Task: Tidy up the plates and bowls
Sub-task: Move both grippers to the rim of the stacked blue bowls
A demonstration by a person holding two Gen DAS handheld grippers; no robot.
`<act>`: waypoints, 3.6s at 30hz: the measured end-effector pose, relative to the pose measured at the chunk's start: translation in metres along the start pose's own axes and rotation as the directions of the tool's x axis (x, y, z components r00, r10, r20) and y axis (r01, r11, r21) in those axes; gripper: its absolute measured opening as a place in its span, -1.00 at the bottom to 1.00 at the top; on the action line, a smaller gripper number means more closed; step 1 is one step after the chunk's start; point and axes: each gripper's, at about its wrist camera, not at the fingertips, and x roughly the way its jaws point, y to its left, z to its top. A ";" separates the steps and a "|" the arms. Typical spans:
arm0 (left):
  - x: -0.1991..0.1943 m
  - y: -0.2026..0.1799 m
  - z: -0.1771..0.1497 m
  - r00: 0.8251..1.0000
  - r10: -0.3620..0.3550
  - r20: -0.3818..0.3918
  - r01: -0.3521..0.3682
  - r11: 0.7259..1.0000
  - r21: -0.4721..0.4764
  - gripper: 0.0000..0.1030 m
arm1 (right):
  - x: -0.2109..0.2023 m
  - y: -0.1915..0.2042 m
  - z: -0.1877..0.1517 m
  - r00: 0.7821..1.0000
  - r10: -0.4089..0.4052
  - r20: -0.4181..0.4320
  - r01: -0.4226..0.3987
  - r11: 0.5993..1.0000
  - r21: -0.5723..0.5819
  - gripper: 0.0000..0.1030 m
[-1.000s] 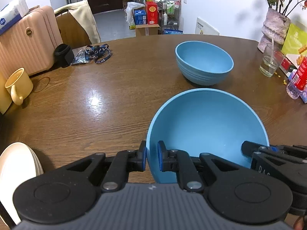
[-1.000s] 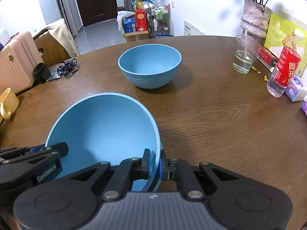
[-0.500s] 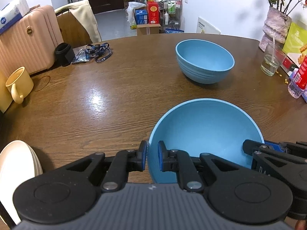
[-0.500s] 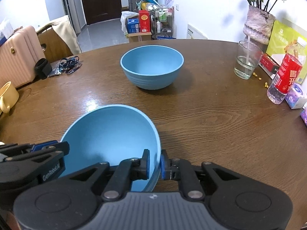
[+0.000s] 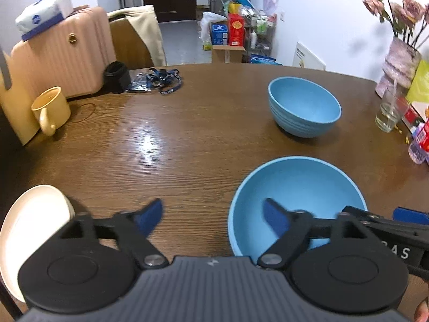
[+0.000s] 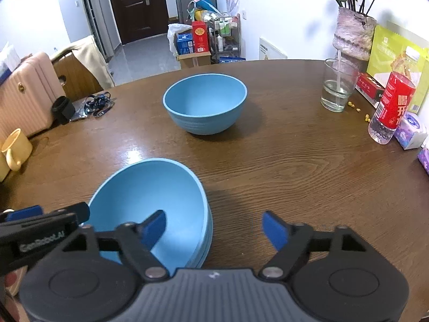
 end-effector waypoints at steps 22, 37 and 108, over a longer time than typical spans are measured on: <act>-0.037 0.033 0.047 0.995 -0.098 -0.031 0.098 0.995 -0.017 1.00 | -0.040 -0.004 0.032 0.999 0.034 -0.033 -0.033 0.998 0.046 1.00; -0.048 0.035 0.102 0.979 -0.206 -0.014 0.206 0.976 0.064 1.00 | -0.061 -0.010 0.066 1.000 0.003 -0.021 -0.001 0.993 0.118 1.00; 0.172 -0.092 0.184 0.977 -0.005 -0.214 -0.016 0.995 -0.097 0.99 | 0.170 -0.097 0.207 0.969 0.171 -0.177 -0.170 0.985 0.021 0.60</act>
